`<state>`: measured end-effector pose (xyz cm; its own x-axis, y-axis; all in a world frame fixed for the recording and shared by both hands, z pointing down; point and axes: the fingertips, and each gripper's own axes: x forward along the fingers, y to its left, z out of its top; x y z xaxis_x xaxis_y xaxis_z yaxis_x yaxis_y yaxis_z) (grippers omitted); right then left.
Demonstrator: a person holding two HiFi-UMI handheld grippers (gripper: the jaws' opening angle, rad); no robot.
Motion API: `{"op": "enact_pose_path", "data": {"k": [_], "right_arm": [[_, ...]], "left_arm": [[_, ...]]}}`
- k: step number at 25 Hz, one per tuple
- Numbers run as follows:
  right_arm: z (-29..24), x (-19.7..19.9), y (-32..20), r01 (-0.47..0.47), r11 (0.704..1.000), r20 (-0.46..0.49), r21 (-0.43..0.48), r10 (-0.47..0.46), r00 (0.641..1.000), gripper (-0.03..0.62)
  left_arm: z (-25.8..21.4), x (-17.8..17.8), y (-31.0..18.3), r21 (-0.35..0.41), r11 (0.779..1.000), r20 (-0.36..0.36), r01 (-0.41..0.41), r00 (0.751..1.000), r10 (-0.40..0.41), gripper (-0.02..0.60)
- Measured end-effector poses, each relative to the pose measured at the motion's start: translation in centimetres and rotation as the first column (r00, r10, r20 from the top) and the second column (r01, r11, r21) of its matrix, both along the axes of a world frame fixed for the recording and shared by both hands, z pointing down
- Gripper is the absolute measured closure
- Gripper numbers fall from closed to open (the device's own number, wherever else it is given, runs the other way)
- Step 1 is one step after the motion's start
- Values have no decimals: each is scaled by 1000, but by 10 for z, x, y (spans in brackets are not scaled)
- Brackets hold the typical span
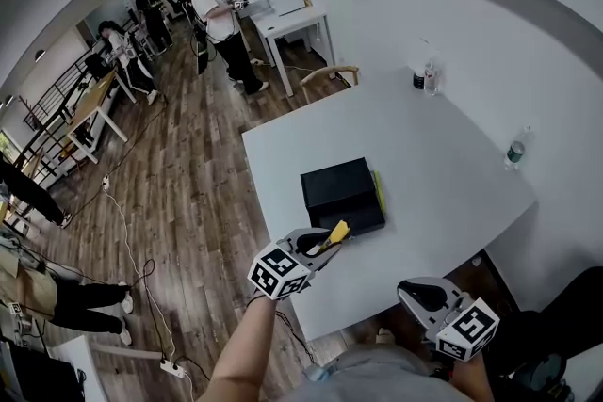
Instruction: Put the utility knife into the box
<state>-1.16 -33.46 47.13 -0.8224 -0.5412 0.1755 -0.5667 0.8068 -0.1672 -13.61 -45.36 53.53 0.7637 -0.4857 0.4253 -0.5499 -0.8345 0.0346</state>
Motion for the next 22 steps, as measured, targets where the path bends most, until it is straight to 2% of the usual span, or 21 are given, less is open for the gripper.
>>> {"op": "enact_pose_path", "data": {"k": [4, 10, 16, 22], "right_arm": [[2, 2, -4, 0, 1000, 2, -2, 1, 1000, 559], [9, 4, -9, -7, 1000, -1, -16, 7, 1000, 559], [15, 9, -17, -21, 999, -8, -32, 21, 1000, 559], [19, 16, -21, -39, 998, -10, -49, 38, 999, 559]], "left_arm": [[13, 0, -11, -34, 999, -13, 21, 1000, -21, 457], [40, -2, -28, -82, 997, 39, 11, 999, -8, 457], [57, 1, -48, -69, 997, 133, -20, 991, 29, 457], [70, 9, -62, -95, 995, 150, -34, 988, 48, 457]]}}
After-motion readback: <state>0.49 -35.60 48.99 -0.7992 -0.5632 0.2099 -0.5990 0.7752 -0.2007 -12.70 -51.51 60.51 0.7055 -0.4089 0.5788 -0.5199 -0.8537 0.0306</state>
